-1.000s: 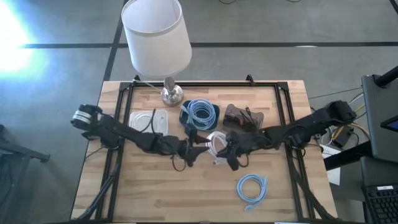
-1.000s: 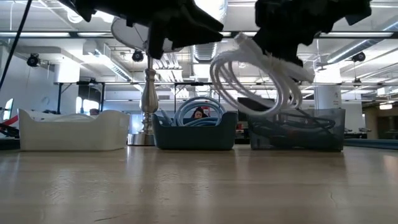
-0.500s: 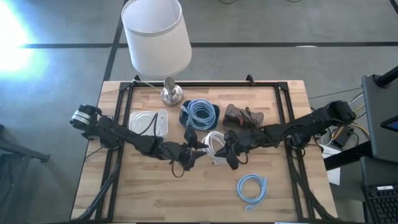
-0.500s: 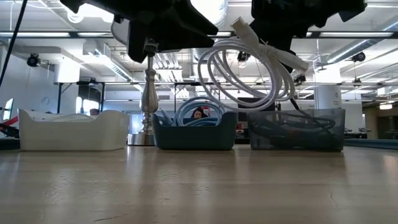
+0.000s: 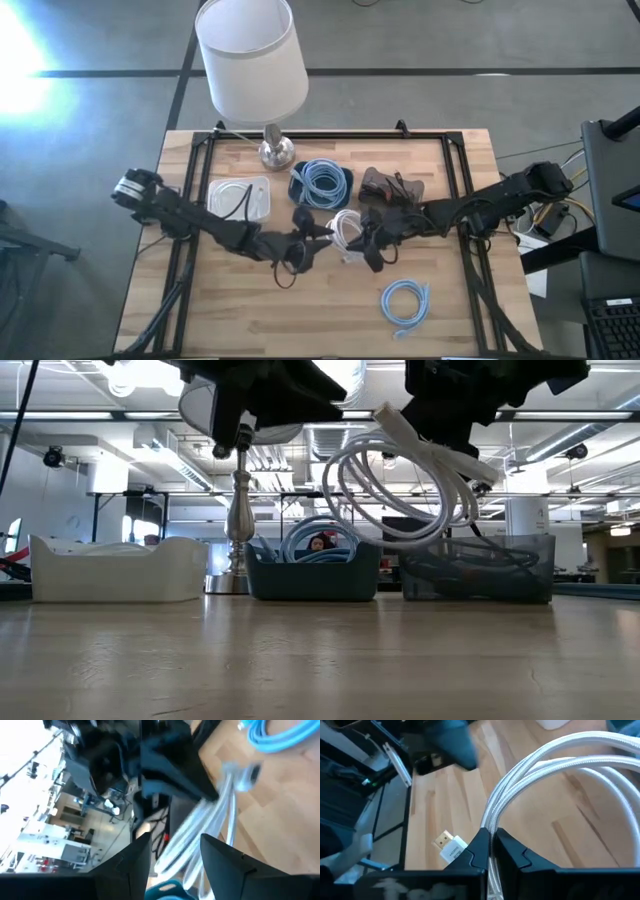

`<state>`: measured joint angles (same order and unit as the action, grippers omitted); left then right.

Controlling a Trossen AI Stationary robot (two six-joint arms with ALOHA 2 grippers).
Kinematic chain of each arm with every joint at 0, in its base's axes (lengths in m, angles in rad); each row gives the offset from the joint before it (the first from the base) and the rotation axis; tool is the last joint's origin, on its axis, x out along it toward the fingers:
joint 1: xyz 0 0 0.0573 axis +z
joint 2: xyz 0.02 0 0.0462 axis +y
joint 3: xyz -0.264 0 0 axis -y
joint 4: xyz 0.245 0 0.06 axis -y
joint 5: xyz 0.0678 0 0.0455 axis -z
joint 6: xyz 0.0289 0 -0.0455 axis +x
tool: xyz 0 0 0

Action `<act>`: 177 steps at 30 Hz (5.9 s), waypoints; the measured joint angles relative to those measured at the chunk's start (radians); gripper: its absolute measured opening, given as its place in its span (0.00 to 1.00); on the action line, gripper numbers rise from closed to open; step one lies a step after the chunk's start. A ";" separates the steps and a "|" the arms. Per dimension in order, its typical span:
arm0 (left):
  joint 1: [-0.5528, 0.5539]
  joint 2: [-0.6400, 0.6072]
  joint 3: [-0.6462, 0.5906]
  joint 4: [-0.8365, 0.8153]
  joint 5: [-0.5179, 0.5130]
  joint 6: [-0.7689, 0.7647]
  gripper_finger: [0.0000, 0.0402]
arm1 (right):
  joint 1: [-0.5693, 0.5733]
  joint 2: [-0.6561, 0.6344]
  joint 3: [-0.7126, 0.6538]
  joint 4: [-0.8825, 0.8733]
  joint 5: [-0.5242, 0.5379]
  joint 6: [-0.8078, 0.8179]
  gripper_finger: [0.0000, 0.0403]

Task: Pick & Place USB Port
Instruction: Put the white charger cable into the white bin, then put the blue charger cable into the blue bin

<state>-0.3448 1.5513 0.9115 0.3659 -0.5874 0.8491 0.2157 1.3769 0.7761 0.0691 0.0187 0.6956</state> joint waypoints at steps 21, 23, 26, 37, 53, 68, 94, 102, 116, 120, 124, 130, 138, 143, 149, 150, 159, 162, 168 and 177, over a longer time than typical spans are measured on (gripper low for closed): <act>-0.010 0.042 -0.018 0.026 -0.081 -0.028 0.43 | 0.000 0.018 0.000 0.106 0.011 -0.014 0.03; -0.011 0.042 -0.018 0.026 -0.080 -0.023 0.43 | 0.000 0.036 0.000 0.146 -0.029 -0.014 0.03; -0.012 0.042 -0.018 0.027 -0.078 -0.014 0.43 | 0.000 0.057 0.000 0.161 -0.046 -0.011 0.03; -0.010 0.045 -0.020 0.070 -0.044 -0.008 0.43 | 0.000 0.109 0.002 0.192 -0.064 0.011 0.03; -0.011 0.045 -0.018 0.028 0.073 -0.054 0.25 | -0.002 0.101 0.018 0.194 -0.072 -0.018 0.19; -0.062 0.019 -0.018 -0.110 -0.173 -0.247 0.12 | 0.000 -0.128 0.018 0.010 -0.006 -0.152 0.29; 0.054 -0.526 0.021 -1.603 -0.338 -1.558 0.11 | -0.001 -0.096 0.009 -0.119 0.089 -0.244 0.23; 0.094 -0.537 -0.119 -1.670 -0.288 -1.739 0.11 | 0.000 -0.097 0.009 -0.117 0.088 -0.244 0.26; 0.123 -0.528 -0.329 -1.592 -0.172 -1.933 0.22 | 0.000 -0.092 0.008 -0.118 0.087 -0.251 0.22; 0.128 -0.527 -0.344 -1.551 -0.173 -1.927 0.30 | 0.000 -0.092 0.008 -0.118 0.087 -0.251 0.21; 0.128 -0.527 -0.333 -1.551 -0.178 -1.930 0.37 | 0.000 -0.092 0.008 -0.118 0.087 -0.251 0.22; 0.128 -0.527 -0.294 -1.551 -0.199 -1.922 0.44 | 0.000 -0.092 0.007 -0.118 0.087 -0.251 0.24; 0.128 -0.527 -0.180 -1.528 -0.272 -1.868 0.44 | 0.000 -0.092 0.007 -0.156 0.086 -0.251 0.25; 0.128 -0.527 -0.125 -1.311 -0.353 -1.632 0.44 | 0.001 -0.092 0.007 -0.257 0.086 -0.202 0.27; 0.128 -0.516 -0.130 -0.862 -0.340 -1.270 0.44 | 0.025 -0.092 0.007 -0.412 0.050 -0.140 0.30; 0.128 -0.512 -0.130 -0.810 -0.337 -1.234 0.44 | 0.033 -0.092 0.007 -0.445 0.030 -0.122 0.30; 0.129 -0.488 -0.132 -0.657 -0.339 -1.100 0.44 | 0.150 -0.092 -0.014 -0.672 -0.023 0.005 0.28; 0.129 -0.478 -0.132 -0.659 -0.341 -1.101 0.44 | 0.195 -0.092 -0.028 -0.661 -0.021 0.019 0.28; 0.135 -0.444 -0.132 -0.659 -0.357 -1.101 0.44 | 0.283 -0.092 -0.058 -0.654 -0.019 0.058 0.28; 0.142 -0.381 -0.132 -0.658 -0.357 -1.102 0.44 | 0.370 -0.078 -0.180 -0.355 -0.018 0.054 0.27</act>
<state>-0.2024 1.1703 0.7795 -0.2917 -0.9447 -0.2532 0.5860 1.2989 0.5957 -0.2860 0.0002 0.7500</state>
